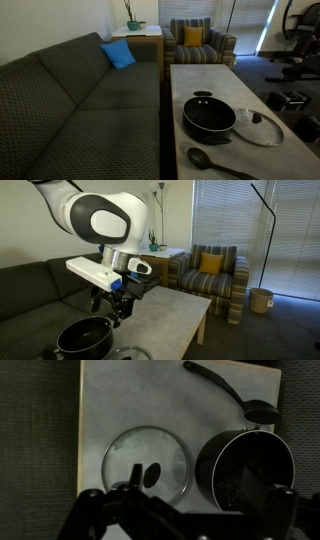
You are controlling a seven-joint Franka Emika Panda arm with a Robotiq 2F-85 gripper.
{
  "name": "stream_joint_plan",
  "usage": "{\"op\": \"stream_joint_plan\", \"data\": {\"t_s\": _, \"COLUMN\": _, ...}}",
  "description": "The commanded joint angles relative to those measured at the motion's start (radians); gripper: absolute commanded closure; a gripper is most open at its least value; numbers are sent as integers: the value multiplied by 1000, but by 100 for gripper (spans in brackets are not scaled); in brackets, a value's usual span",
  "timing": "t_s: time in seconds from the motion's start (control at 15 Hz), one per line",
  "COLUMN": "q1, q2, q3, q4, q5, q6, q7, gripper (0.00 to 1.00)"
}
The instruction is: Put the lid on the pot
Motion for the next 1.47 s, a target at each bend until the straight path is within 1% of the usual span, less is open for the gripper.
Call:
{"op": "stream_joint_plan", "data": {"t_s": 0.0, "q1": 35, "q2": 56, "q3": -44, "q4": 83, "q5": -52, "q6": -10, "q7": 96, "gripper": 0}}
{"op": "stream_joint_plan", "data": {"t_s": 0.13, "q1": 44, "q2": 91, "q3": -52, "q4": 129, "q5": -76, "q6": -32, "q7": 133, "gripper": 0}}
{"op": "stream_joint_plan", "data": {"t_s": 0.4, "q1": 61, "q2": 138, "q3": -71, "q4": 185, "q5": -118, "q6": -79, "q7": 204, "gripper": 0}}
{"op": "stream_joint_plan", "data": {"t_s": 0.67, "q1": 67, "q2": 175, "q3": -77, "q4": 239, "q5": -139, "q6": -177, "q7": 237, "gripper": 0}}
{"op": "stream_joint_plan", "data": {"t_s": 0.73, "q1": 60, "q2": 286, "q3": -65, "q4": 386, "q5": -140, "q6": -230, "q7": 222, "gripper": 0}}
{"op": "stream_joint_plan", "data": {"t_s": 0.8, "q1": 58, "q2": 308, "q3": -66, "q4": 415, "q5": -136, "q6": -254, "q7": 229, "gripper": 0}}
{"op": "stream_joint_plan", "data": {"t_s": 1.13, "q1": 63, "q2": 502, "q3": -61, "q4": 676, "q5": -144, "q6": -410, "q7": 223, "gripper": 0}}
{"op": "stream_joint_plan", "data": {"t_s": 1.2, "q1": 64, "q2": 416, "q3": -61, "q4": 545, "q5": -131, "q6": -331, "q7": 223, "gripper": 0}}
{"op": "stream_joint_plan", "data": {"t_s": 1.27, "q1": 65, "q2": 444, "q3": -61, "q4": 575, "q5": -132, "q6": -340, "q7": 223, "gripper": 0}}
{"op": "stream_joint_plan", "data": {"t_s": 1.4, "q1": 65, "q2": 447, "q3": -61, "q4": 576, "q5": -132, "q6": -338, "q7": 223, "gripper": 0}}
